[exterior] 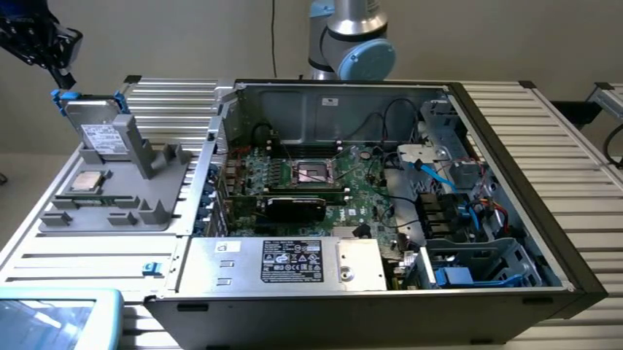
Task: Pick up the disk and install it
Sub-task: 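Pick up the disk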
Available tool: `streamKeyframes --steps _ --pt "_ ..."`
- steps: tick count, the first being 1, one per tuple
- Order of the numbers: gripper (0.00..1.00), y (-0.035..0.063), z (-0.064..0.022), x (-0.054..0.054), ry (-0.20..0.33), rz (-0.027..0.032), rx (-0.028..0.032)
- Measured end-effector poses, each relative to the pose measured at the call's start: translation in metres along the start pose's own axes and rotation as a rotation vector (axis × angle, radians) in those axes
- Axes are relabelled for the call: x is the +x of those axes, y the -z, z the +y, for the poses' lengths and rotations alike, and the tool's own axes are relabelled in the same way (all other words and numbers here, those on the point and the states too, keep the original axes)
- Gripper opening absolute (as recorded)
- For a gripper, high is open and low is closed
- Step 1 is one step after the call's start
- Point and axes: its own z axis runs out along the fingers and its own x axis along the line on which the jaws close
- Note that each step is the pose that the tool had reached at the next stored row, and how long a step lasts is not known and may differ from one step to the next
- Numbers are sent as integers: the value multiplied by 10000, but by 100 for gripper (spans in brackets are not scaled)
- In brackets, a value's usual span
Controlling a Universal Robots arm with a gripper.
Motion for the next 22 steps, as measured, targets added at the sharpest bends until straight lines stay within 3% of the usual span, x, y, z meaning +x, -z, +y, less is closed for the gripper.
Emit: streamKeyframes --steps 22 --pt "11 -1 0 1 -3589 -166 10"
